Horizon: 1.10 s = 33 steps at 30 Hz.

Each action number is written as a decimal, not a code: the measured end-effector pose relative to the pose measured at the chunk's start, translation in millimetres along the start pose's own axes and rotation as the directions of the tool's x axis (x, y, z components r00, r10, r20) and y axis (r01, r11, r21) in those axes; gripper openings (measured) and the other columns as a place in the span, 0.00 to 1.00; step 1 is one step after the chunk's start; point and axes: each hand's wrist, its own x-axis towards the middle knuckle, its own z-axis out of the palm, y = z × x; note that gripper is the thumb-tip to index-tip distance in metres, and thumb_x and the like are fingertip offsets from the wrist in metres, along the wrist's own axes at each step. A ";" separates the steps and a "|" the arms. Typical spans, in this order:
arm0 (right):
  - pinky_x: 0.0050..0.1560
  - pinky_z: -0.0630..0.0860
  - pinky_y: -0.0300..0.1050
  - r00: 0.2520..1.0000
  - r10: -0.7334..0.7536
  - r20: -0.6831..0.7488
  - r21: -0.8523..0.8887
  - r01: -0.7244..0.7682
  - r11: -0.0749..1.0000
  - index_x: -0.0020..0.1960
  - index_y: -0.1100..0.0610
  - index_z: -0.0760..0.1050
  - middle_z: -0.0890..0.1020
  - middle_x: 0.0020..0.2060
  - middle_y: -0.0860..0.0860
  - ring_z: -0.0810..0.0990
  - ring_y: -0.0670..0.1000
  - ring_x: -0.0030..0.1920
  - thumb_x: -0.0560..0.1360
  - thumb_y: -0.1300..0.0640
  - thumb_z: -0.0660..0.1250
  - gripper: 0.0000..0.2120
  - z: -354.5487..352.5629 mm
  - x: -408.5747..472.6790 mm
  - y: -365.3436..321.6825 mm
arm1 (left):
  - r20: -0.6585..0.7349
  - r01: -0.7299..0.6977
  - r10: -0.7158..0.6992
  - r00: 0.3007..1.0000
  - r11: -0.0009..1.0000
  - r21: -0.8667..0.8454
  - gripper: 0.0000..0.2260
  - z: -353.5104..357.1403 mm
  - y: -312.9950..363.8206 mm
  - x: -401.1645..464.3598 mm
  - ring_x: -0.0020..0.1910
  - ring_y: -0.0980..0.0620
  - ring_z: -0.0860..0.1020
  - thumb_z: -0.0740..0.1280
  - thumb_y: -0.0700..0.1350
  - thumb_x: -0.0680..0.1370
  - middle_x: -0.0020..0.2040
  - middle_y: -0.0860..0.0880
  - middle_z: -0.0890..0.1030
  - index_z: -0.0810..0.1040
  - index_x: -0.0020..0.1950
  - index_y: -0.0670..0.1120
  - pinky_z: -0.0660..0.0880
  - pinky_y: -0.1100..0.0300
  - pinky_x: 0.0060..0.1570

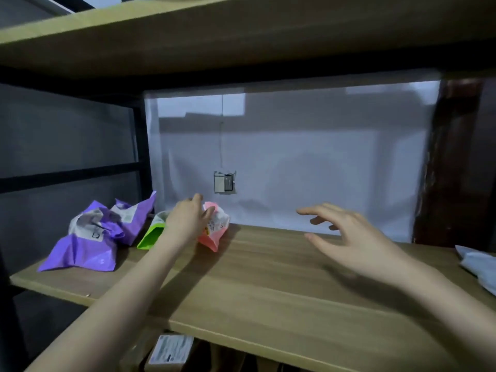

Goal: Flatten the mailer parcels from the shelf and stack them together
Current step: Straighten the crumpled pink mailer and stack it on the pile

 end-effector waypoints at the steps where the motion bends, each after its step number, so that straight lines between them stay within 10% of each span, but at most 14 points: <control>1: 0.59 0.71 0.41 1.000 -0.002 0.003 -0.010 0.002 1.000 0.62 0.41 0.70 0.74 0.55 0.35 0.73 0.35 0.55 0.75 0.48 0.62 0.16 -0.2 0.9 3.7 | 0.023 0.015 -0.016 1.000 0.999 0.039 0.20 3.6 0.9 3.2 0.59 0.38 0.74 0.60 0.51 0.80 0.61 0.38 0.76 0.68 0.67 0.41 0.72 0.49 0.54; 6: 0.58 0.72 0.44 1.000 -0.017 0.018 -0.078 0.018 0.997 0.63 0.43 0.71 0.74 0.55 0.37 0.74 0.38 0.56 0.76 0.48 0.61 0.16 -11.6 3.1 20.1 | -0.109 -0.126 0.105 0.988 0.971 -0.204 0.10 3.0 22.7 3.4 0.51 0.45 0.81 0.64 0.36 0.74 0.50 0.43 0.83 0.81 0.52 0.43 0.74 0.57 0.50; 10: 0.59 0.68 0.40 1.000 0.013 -0.028 -0.092 -0.015 0.996 0.68 0.46 0.65 0.73 0.61 0.41 0.73 0.41 0.59 0.76 0.48 0.60 0.21 -21.3 8.1 41.6 | -0.213 -0.322 0.242 0.947 0.742 -0.588 0.09 -16.7 83.6 -3.5 0.39 0.67 0.78 0.70 0.36 0.72 0.42 0.54 0.83 0.82 0.46 0.49 0.72 0.76 0.45; 17: 0.44 0.69 0.35 0.920 0.348 -0.178 0.455 -0.237 0.858 0.63 0.52 0.67 0.76 0.39 0.47 0.74 0.42 0.38 0.78 0.55 0.61 0.14 -16.5 22.7 84.5 | -0.085 -0.210 0.345 0.935 0.343 -0.916 0.10 2.5 170.6 -3.9 0.39 0.63 0.79 0.70 0.34 0.73 0.44 0.53 0.81 0.80 0.46 0.49 0.74 0.68 0.46; 27: 0.39 0.71 0.33 0.858 0.508 -0.078 0.626 -0.354 0.694 0.43 0.58 0.76 0.79 0.40 0.58 0.76 0.49 0.39 0.77 0.58 0.64 0.06 -6.1 9.5 110.1 | -0.006 -0.037 0.147 0.989 0.209 -0.977 0.09 45.2 183.8 -8.7 0.33 0.59 0.76 0.71 0.37 0.73 0.40 0.53 0.79 0.79 0.46 0.50 0.72 0.70 0.30; 33: 0.38 0.68 0.36 0.831 0.510 -0.221 0.542 -0.330 0.773 0.38 0.55 0.74 0.77 0.36 0.54 0.73 0.47 0.37 0.75 0.59 0.66 0.07 5.5 6.9 113.6 | 0.195 0.038 0.302 0.933 0.455 -0.890 0.10 54.3 170.8 -17.7 0.36 0.62 0.78 0.71 0.49 0.73 0.46 0.50 0.81 0.80 0.52 0.46 0.73 0.72 0.35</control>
